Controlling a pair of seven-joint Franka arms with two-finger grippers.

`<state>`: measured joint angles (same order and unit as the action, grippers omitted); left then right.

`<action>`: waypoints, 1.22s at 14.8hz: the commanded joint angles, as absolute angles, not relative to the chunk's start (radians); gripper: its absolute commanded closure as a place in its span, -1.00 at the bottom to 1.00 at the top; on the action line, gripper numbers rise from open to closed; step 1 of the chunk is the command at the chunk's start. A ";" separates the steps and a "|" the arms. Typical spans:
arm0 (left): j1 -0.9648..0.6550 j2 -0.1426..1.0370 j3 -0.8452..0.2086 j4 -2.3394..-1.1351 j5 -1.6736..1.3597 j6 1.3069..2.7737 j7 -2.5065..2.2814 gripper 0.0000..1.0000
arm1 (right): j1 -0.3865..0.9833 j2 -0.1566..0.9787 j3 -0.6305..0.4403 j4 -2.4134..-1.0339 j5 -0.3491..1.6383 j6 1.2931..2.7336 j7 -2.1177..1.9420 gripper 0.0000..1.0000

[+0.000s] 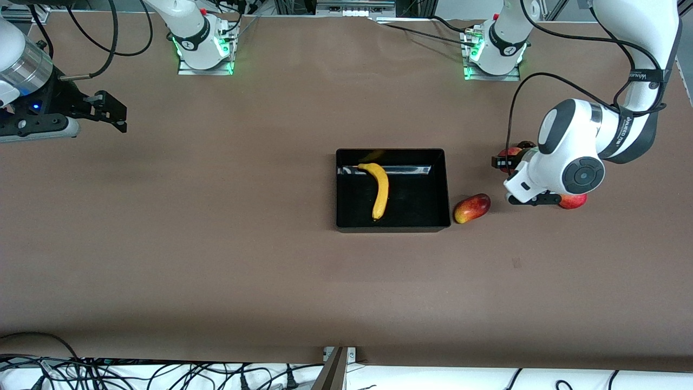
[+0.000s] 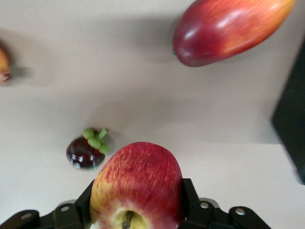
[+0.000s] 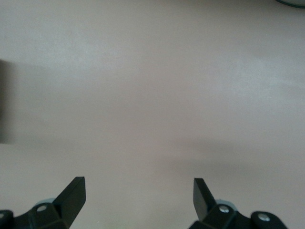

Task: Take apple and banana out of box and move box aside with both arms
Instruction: 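Lift the apple out and set it on the table beside the mango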

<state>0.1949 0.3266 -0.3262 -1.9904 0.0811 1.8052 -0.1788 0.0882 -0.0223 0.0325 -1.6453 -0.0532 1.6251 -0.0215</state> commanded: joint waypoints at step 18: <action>0.140 0.229 -0.433 -1.924 0.074 1.855 -0.138 -1.00 | 0.077 -0.015 0.044 -1.626 -0.067 1.621 -0.026 -1.00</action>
<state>0.1998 0.2336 -0.4155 -2.0323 0.0793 1.9258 -0.1395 0.0882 -0.0223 0.0325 -1.6452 -0.0533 1.6252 -0.0215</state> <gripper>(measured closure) 0.000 0.000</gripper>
